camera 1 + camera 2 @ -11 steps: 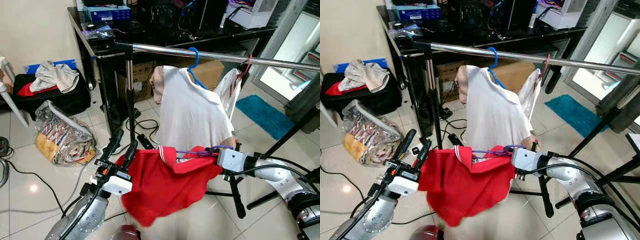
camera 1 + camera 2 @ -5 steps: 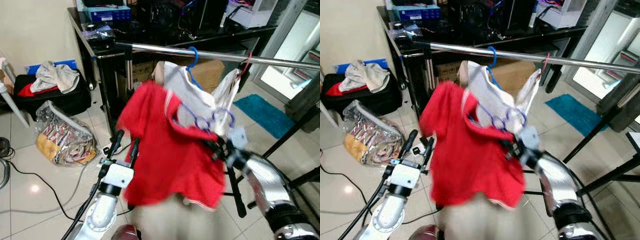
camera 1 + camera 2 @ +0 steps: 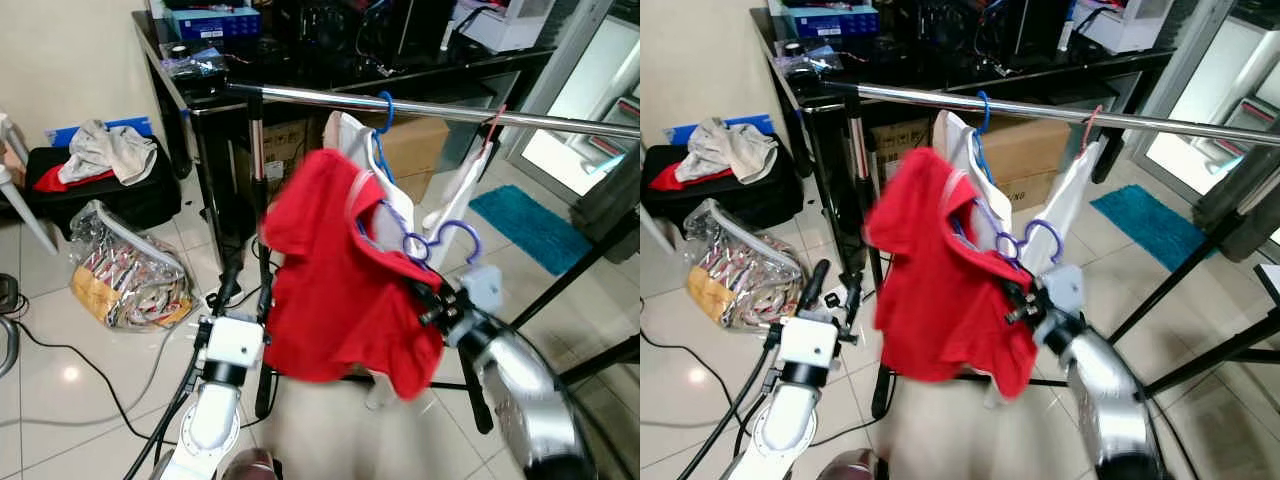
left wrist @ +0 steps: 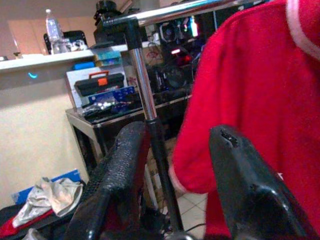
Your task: Hang hanger
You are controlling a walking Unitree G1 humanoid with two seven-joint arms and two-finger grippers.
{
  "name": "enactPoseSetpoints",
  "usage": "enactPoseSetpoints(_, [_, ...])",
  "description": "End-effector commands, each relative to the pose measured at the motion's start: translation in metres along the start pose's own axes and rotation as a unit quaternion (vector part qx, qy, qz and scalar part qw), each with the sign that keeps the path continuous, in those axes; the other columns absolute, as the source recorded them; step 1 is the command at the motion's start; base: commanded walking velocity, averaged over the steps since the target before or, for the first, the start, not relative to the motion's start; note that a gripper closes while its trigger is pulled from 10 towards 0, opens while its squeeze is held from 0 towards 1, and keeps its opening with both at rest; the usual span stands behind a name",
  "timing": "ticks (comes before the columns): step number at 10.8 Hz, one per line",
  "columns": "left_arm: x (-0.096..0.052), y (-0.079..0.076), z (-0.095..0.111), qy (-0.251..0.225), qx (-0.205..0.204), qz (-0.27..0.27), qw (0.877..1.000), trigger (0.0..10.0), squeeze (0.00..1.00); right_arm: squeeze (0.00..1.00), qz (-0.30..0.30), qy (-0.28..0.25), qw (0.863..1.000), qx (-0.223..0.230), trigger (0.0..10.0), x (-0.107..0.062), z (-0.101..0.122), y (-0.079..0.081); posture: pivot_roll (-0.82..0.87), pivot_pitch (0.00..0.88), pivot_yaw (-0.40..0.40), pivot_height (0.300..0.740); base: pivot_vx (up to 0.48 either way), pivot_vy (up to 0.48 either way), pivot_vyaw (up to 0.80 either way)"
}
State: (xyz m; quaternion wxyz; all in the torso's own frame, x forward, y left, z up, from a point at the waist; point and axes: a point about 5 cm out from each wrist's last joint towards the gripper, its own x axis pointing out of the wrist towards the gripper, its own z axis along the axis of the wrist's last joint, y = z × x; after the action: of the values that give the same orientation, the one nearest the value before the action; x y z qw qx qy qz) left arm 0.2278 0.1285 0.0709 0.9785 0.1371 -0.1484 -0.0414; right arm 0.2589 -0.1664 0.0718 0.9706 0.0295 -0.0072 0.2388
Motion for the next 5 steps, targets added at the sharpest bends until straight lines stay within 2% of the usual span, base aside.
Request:
enactPoseSetpoints(1, [0.004, 0.0, 0.002, 0.0, -0.005, 0.009, 1.0, 10.0, 0.0, 0.0, -0.023, -0.037, 0.999, -0.013, 10.0, -0.002, 0.016, -0.003, 0.22, 0.038, -0.059, 0.74, 0.0, 0.0, 0.0])
enactPoseSetpoints(3, [0.005, -0.003, 0.001, 0.005, -0.01, 0.005, 1.0, 10.0, 0.0, 0.0, -0.04, -0.019, 0.998, -0.043, 10.0, -0.014, 0.013, -0.004, 0.22, 0.038, -0.059, 0.74, 0.0, 0.0, 0.0])
enactPoseSetpoints(5, [0.006, -0.005, -0.002, 0.015, -0.017, 0.0, 1.0, 10.0, 0.0, 0.0, -0.081, -0.01, 0.995, -0.064, 10.0, -0.031, 0.018, -0.018, 0.21, 0.032, -0.063, 0.74, 0.0, 0.0, 0.0])
